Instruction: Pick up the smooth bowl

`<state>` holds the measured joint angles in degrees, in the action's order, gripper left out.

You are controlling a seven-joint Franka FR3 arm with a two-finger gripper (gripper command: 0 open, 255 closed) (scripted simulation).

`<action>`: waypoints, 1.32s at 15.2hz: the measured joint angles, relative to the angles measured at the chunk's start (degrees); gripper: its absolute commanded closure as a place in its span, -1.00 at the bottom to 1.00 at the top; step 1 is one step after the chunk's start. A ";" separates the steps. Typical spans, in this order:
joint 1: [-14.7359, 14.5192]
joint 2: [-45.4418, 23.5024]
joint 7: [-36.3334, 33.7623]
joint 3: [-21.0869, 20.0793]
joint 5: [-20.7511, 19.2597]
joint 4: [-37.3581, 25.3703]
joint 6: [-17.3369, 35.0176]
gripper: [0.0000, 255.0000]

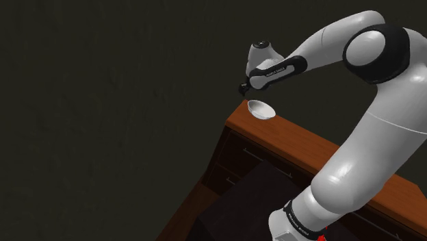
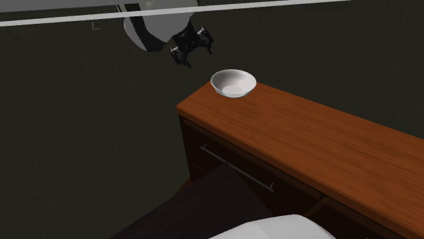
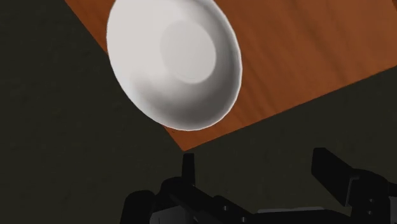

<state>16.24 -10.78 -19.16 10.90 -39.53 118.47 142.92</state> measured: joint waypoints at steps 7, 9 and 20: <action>1.35 -5.06 -11.00 6.03 -14.72 5.87 13.24 -1.00; 1.31 -6.90 -13.09 6.91 -16.87 5.49 14.99 -1.00; 0.65 -11.79 -18.34 8.51 -20.94 4.07 18.26 1.00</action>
<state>16.89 -22.58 -37.51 19.41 -60.46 122.54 161.18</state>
